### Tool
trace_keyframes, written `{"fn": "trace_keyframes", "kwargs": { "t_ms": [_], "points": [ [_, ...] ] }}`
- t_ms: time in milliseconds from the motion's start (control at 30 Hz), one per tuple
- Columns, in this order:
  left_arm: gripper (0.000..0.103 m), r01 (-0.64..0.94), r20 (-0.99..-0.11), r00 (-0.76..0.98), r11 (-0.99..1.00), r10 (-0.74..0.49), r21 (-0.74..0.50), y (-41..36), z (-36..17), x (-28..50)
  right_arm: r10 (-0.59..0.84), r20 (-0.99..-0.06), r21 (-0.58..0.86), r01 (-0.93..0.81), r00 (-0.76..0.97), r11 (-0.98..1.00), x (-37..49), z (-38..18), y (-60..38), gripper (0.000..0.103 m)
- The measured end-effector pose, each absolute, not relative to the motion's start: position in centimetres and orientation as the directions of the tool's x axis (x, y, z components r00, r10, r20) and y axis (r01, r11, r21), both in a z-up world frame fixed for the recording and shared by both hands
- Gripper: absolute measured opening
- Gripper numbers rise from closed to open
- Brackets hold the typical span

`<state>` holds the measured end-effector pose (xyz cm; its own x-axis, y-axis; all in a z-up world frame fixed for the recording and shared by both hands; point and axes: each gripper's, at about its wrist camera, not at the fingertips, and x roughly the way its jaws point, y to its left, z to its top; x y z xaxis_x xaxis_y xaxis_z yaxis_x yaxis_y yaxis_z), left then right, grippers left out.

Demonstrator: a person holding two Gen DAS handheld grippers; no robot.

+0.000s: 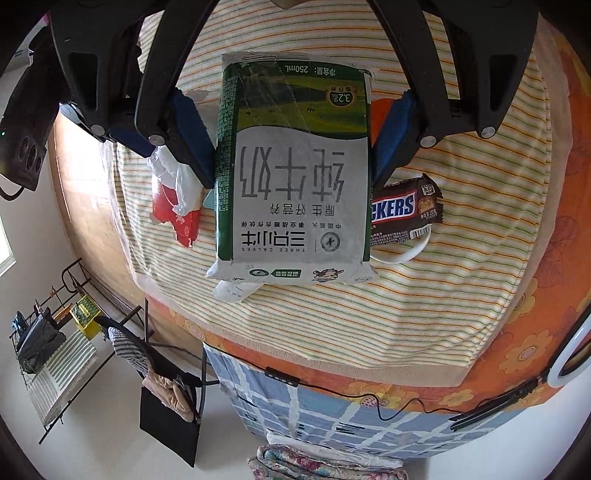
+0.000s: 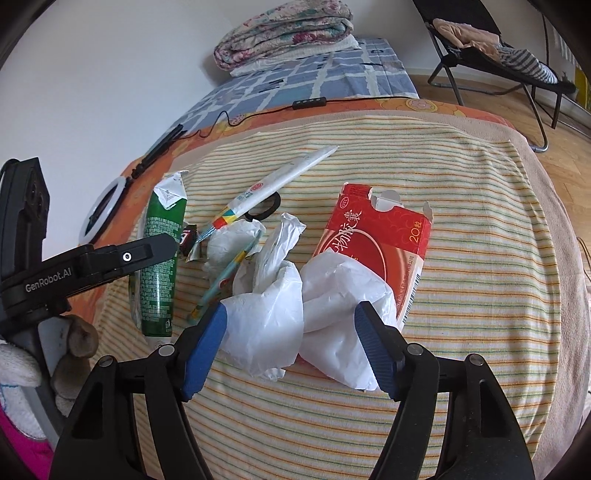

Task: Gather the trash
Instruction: 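Grasp the green milk carton with the left tool while the right tool grasps white plastic bags, then carry the carton and bags to the blue basket and release both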

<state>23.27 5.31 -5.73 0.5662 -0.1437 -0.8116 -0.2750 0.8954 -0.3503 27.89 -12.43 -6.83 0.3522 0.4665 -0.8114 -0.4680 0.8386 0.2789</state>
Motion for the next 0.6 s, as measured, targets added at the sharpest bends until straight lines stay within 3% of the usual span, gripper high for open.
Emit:
{"fn": "trace_keyframes", "kwargs": {
  "t_ms": [167,200,267,400,600],
  "points": [
    [0.082,-0.272,-0.802,0.585,0.902,-0.122,-0.335,5.8,-4.9,22.6,0.432,-0.829,0.217,-0.507,0.356,0.834,27.6,-7.5,-11.3,0.067],
    [0.082,-0.27,-0.801,0.587,0.904,-0.12,-0.332,5.8,-4.8,22.6,0.428,-0.829,0.208,-0.511,0.361,0.834,27.5,-7.4,-11.2,0.06],
    [0.082,-0.264,-0.797,0.591,0.906,-0.12,-0.332,5.9,-4.5,22.3,0.457,-0.817,0.238,-0.517,0.351,0.822,27.3,-7.2,-11.4,0.028],
    [0.082,-0.248,-0.789,0.604,0.914,-0.112,-0.32,5.7,-3.7,21.7,0.447,-0.803,0.222,-0.497,0.394,0.839,27.2,-6.4,-12.0,0.002],
    [0.082,-0.228,-0.773,0.627,0.928,-0.091,-0.294,5.3,-2.5,20.6,0.455,-0.776,0.226,-0.48,0.437,0.848,27.1,-5.3,-13.3,0.0]
  ]
}}
